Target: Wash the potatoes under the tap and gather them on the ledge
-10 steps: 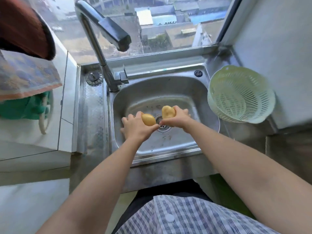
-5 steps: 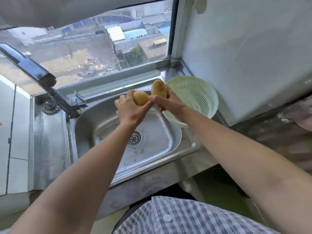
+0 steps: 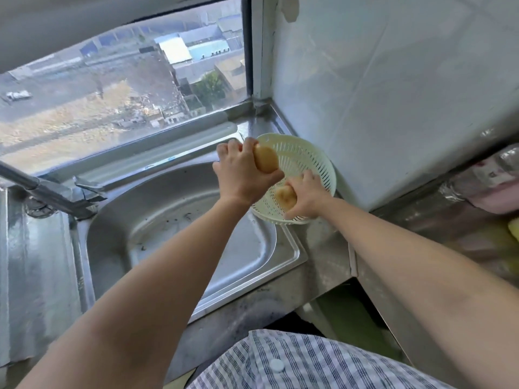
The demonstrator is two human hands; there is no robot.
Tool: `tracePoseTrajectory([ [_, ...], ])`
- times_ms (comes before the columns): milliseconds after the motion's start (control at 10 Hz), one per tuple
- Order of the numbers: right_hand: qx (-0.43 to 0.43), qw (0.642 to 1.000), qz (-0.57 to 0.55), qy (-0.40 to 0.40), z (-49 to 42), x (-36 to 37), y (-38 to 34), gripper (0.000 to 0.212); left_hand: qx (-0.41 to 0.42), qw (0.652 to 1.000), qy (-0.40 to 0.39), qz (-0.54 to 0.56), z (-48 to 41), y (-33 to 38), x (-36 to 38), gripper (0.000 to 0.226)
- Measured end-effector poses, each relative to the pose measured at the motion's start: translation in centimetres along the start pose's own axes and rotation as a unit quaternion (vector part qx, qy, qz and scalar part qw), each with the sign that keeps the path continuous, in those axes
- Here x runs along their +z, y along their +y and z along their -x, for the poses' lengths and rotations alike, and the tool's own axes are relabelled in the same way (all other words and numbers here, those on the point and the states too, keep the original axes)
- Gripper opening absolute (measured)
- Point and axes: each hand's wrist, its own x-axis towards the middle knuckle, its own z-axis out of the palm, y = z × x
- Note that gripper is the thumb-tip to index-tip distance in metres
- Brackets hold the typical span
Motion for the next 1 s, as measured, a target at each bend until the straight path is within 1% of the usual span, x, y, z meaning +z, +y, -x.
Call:
tracePoseTrajectory([
  [100,-0.032,0.994,0.094,-0.043,-0.5,0.1,0.5,0.063,0.061,0.988,-0.078,-0.121,-1.1,0.9,1.9,0.079],
  [200,-0.043,0.993,0.105,-0.043,-1.7,-0.2,0.7,0.069,0.083,0.969,-0.14,-0.184,-1.8,1.2,3.5,0.079],
  [300,-0.064,0.989,0.133,-0.019,-2.5,-1.0,1.1,0.071,0.095,0.954,-0.175,-0.226,-2.4,1.7,4.6,0.079],
  [400,-0.068,0.988,0.136,-0.003,-3.0,-1.4,1.7,0.069,0.097,0.949,-0.193,-0.229,-3.2,1.7,5.5,0.069],
  [500,-0.062,0.99,0.129,-0.011,-3.2,-1.7,2.1,0.075,0.127,0.954,-0.169,-0.215,-3.7,1.5,6.7,0.051],
  [600,-0.047,0.994,0.093,-0.029,-3.4,-2.2,2.2,0.087,0.138,0.959,-0.153,-0.196,-4.2,1.5,7.0,0.04],
  [700,-0.044,0.995,0.082,-0.03,-3.5,-2.5,2.1,0.081,0.131,0.959,-0.166,-0.187,-4.1,1.2,6.5,0.043],
  [800,-0.047,0.998,0.048,-0.002,-3.3,-2.4,1.5,0.071,0.129,0.964,-0.167,-0.159,-3.5,1.0,5.9,0.043],
  [900,-0.047,0.997,-0.017,0.055,-3.2,-2.3,1.1,0.055,0.125,0.972,-0.147,-0.131,-3.0,0.5,5.5,0.035],
  [1000,-0.058,0.989,-0.075,0.114,-2.4,-2.6,0.2,0.042,0.121,0.98,-0.098,-0.119,-2.6,0.3,4.7,0.023],
])
